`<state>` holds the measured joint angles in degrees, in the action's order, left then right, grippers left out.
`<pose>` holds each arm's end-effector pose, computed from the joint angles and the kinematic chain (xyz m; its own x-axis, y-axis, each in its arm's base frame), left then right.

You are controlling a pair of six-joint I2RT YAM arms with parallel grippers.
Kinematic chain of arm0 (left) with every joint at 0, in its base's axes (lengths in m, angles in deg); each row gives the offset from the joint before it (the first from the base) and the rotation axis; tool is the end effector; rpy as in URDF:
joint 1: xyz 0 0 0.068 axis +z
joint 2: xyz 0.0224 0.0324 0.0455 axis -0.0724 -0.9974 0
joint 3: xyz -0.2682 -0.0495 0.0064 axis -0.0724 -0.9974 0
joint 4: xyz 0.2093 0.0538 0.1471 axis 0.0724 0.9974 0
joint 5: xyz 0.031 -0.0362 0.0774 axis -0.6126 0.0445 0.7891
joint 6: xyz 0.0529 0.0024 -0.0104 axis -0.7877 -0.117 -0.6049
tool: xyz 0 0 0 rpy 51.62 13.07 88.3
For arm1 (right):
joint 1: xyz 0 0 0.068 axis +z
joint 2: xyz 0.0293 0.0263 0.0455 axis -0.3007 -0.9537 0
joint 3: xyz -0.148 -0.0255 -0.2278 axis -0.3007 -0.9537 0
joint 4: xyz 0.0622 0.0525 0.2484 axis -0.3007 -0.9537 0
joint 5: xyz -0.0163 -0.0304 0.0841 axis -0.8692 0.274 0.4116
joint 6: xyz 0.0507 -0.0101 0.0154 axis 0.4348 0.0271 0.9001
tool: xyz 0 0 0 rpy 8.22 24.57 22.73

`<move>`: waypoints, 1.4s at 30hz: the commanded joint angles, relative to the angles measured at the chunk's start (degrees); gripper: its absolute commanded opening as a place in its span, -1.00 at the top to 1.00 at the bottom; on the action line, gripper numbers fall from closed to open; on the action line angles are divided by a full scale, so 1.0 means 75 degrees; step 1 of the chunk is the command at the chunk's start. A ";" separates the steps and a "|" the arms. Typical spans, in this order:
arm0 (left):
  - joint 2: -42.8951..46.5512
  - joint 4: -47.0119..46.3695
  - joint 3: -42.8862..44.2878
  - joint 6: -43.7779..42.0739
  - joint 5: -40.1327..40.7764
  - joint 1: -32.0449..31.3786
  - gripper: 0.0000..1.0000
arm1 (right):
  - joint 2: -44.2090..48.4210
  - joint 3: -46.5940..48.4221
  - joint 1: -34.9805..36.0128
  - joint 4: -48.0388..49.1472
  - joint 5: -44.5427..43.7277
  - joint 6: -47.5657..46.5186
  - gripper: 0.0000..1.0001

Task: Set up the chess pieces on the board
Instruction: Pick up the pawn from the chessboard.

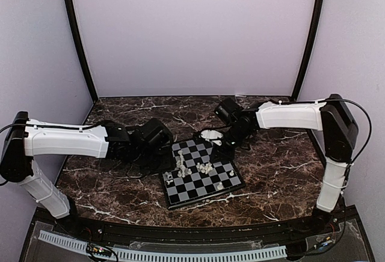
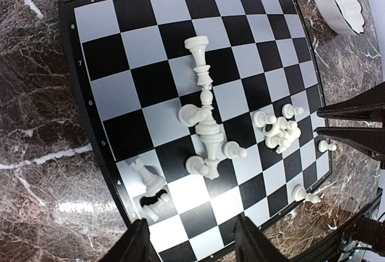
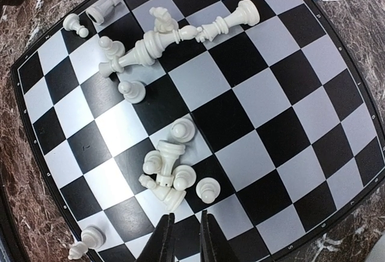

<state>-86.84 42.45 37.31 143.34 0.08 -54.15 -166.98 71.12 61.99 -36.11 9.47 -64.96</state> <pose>0.1739 -0.2695 0.2286 -0.8918 -0.2125 -0.3995 -0.0098 0.8918 -0.4523 0.2666 0.2777 0.1981 -0.2139 -0.8439 -0.4920 -0.9756 0.2104 0.0633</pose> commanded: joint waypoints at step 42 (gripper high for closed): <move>0.0298 -0.0033 -0.0166 -0.0105 -0.0015 0.0074 -0.02 | -0.0810 0.1057 -0.0037 -0.0091 -0.0450 0.0807 0.63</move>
<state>-86.43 41.73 35.80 143.31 -0.05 -53.87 -171.44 77.98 61.99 -36.73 6.54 -59.30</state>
